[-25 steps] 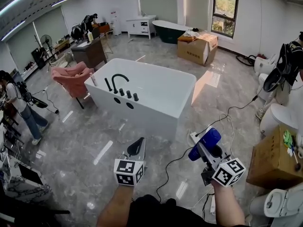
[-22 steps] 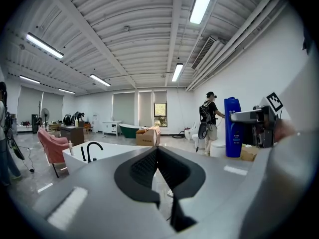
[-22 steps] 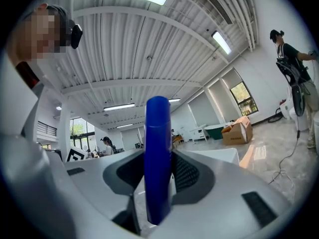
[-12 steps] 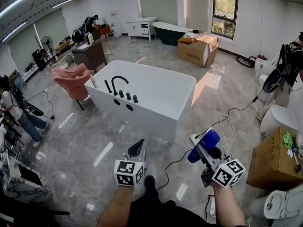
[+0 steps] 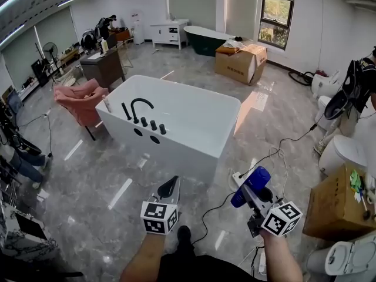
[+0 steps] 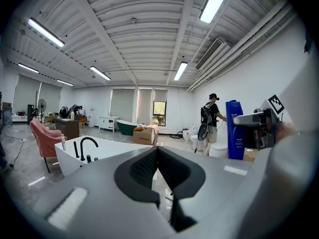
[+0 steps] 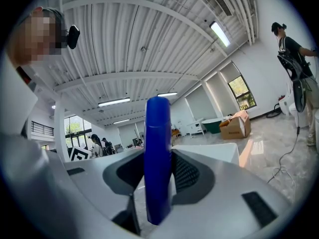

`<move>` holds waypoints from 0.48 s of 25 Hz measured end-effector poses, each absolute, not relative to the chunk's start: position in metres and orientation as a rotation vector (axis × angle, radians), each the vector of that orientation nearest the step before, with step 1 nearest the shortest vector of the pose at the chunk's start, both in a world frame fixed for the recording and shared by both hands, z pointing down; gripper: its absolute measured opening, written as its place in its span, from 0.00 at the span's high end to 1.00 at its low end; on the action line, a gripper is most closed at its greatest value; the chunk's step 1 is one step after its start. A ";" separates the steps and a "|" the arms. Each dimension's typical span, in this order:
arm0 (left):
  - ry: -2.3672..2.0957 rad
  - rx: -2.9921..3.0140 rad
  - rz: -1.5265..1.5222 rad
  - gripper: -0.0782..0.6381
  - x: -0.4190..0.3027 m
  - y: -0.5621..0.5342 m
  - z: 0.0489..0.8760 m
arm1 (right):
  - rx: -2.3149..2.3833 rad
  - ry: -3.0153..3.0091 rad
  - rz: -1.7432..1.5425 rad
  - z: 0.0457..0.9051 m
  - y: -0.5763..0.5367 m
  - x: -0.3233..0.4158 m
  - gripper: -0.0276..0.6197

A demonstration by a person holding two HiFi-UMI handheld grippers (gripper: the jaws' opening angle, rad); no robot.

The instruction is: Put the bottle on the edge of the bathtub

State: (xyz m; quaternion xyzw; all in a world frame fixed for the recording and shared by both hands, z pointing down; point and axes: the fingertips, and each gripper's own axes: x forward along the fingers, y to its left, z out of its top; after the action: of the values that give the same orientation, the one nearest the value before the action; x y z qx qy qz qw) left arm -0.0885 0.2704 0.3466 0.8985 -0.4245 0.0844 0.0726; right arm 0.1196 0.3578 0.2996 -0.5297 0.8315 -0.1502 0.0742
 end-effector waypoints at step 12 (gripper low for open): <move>-1.193 2.731 0.257 0.88 -0.097 0.135 0.351 | -1.675 2.467 -0.468 0.297 0.230 0.101 0.72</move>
State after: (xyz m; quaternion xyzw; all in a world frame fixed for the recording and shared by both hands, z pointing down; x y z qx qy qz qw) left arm -0.0970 0.1348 0.3515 0.9104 -0.3977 0.0857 0.0751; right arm 0.1014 0.2303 0.2975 -0.5540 0.8157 -0.1548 0.0616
